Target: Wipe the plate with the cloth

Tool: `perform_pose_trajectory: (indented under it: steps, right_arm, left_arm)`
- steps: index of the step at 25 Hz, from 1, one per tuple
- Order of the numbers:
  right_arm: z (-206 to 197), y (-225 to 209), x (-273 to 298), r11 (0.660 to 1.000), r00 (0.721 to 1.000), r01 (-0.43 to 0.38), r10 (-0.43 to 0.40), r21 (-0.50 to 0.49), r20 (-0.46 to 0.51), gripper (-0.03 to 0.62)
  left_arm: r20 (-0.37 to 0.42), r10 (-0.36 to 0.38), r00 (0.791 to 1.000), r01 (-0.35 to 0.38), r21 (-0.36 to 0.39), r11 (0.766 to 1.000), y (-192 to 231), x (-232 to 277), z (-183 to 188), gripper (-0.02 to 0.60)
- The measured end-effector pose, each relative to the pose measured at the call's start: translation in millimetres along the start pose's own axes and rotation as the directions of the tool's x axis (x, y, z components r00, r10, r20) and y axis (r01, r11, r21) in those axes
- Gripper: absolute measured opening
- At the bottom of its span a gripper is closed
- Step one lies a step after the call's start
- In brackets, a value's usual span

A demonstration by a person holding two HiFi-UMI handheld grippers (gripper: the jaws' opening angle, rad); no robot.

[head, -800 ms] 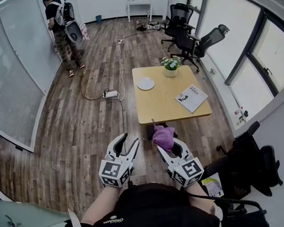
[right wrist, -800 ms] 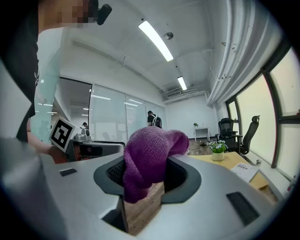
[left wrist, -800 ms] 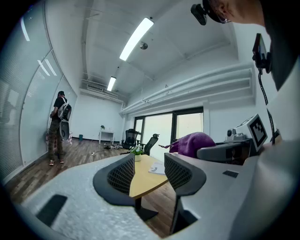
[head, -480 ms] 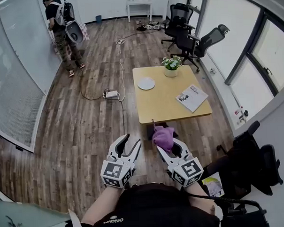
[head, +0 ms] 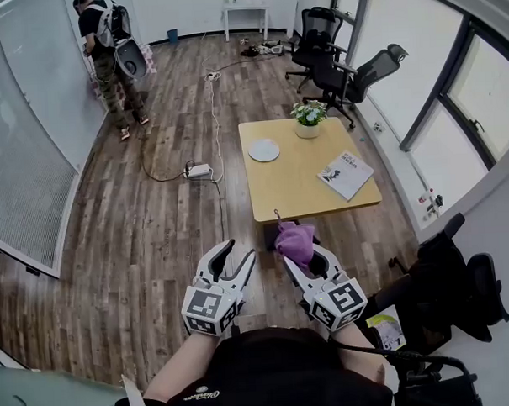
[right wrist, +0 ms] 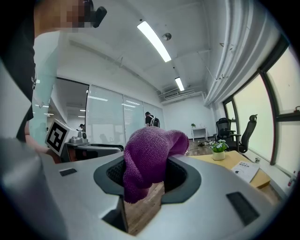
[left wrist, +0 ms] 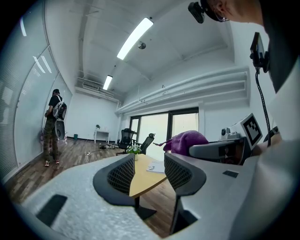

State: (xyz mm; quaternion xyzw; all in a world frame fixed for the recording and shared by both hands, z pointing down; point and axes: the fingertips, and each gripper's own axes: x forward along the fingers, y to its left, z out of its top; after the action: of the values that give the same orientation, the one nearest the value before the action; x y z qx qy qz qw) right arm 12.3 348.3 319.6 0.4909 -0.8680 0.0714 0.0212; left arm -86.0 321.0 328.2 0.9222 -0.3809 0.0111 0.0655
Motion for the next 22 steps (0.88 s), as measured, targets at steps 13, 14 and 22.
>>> perform_pose_trajectory:
  steps: [13,14,22]
  right_arm:
    - [6.3,12.5,31.9,0.999,1.000,0.025,-0.024,-0.044,0.003,0.160]
    - [6.9,10.8,36.2,0.999,1.000,0.020,-0.020,-0.049,0.004,0.160]
    - [5.0,-32.1,91.5,0.999,0.999,-0.036,0.037,-0.041,0.025,0.160]
  left_arm:
    - [0.010,-0.015,1.000,0.016,-0.016,1.000,40.9,-8.3,-4.2,0.183]
    - [0.012,-0.016,1.000,0.016,-0.015,1.000,43.6,-4.5,-3.4,0.183]
    - [0.012,-0.004,1.000,0.004,0.006,1.000,71.7,54.8,-2.1,0.183]
